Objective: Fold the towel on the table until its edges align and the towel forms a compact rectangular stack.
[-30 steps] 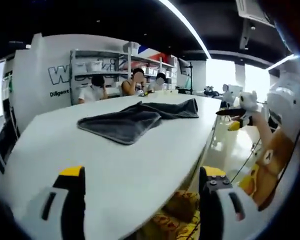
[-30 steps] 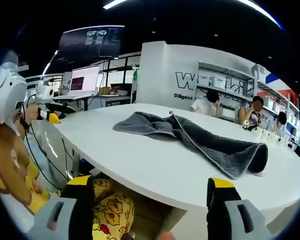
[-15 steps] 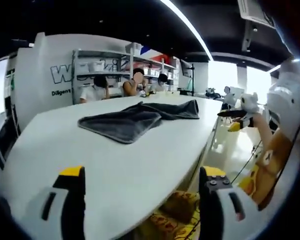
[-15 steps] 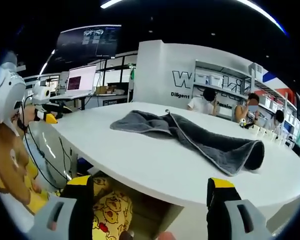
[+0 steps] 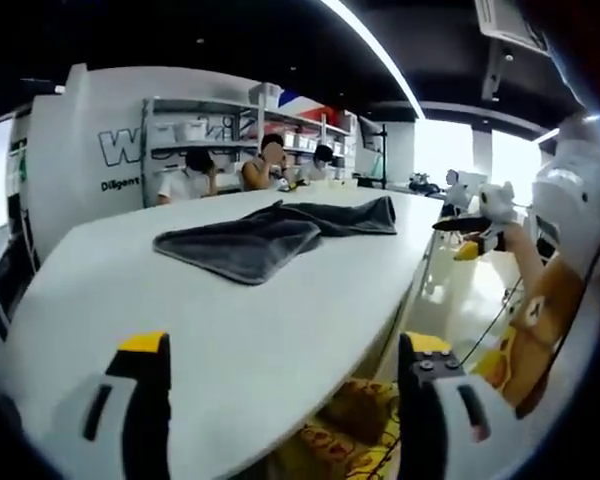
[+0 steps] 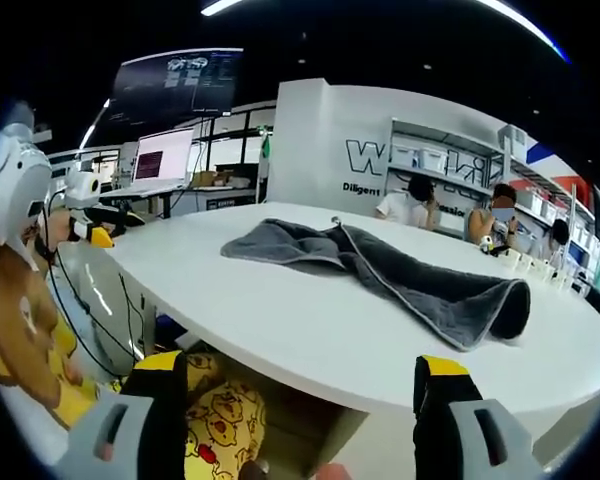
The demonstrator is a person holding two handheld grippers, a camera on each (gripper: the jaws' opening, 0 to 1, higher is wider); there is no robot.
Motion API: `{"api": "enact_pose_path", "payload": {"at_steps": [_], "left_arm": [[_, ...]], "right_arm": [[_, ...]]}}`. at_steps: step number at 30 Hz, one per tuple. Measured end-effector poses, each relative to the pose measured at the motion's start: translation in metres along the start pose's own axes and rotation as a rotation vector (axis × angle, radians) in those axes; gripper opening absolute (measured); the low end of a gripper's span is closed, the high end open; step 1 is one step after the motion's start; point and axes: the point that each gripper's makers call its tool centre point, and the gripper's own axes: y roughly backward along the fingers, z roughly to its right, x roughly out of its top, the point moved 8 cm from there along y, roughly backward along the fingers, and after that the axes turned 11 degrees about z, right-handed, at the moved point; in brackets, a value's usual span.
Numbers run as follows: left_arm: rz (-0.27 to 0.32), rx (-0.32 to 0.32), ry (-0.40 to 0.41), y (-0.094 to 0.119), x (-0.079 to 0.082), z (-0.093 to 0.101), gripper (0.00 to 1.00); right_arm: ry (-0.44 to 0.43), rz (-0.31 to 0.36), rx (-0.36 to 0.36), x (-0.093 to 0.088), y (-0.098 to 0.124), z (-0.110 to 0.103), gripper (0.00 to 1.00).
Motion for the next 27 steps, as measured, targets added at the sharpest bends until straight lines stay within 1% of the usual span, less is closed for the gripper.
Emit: {"api": "enact_pose_path", "payload": {"at_steps": [6, 10, 15, 21, 27], "left_arm": [[-0.01, -0.008, 0.0, -0.002, -0.001, 0.0, 0.99], [-0.007, -0.015, 0.008, -0.003, -0.001, 0.001, 0.99], [-0.015, -0.012, 0.01, -0.005, -0.003, 0.001, 0.99], [-0.012, -0.013, 0.01, -0.005, -0.002, 0.001, 0.99], [-0.013, -0.01, 0.011, -0.004, -0.004, 0.001, 0.99]], "right_arm": [[-0.002, -0.004, 0.003, -0.001, 0.0, 0.003, 0.98], [-0.005, -0.008, 0.006, -0.002, -0.001, 0.005, 0.98], [-0.002, -0.018, 0.005, -0.004, -0.004, 0.009, 0.98], [0.02, -0.021, 0.007, 0.001, -0.007, 0.013, 0.97], [0.053, -0.03, 0.015, 0.006, -0.012, 0.019, 0.95]]}}
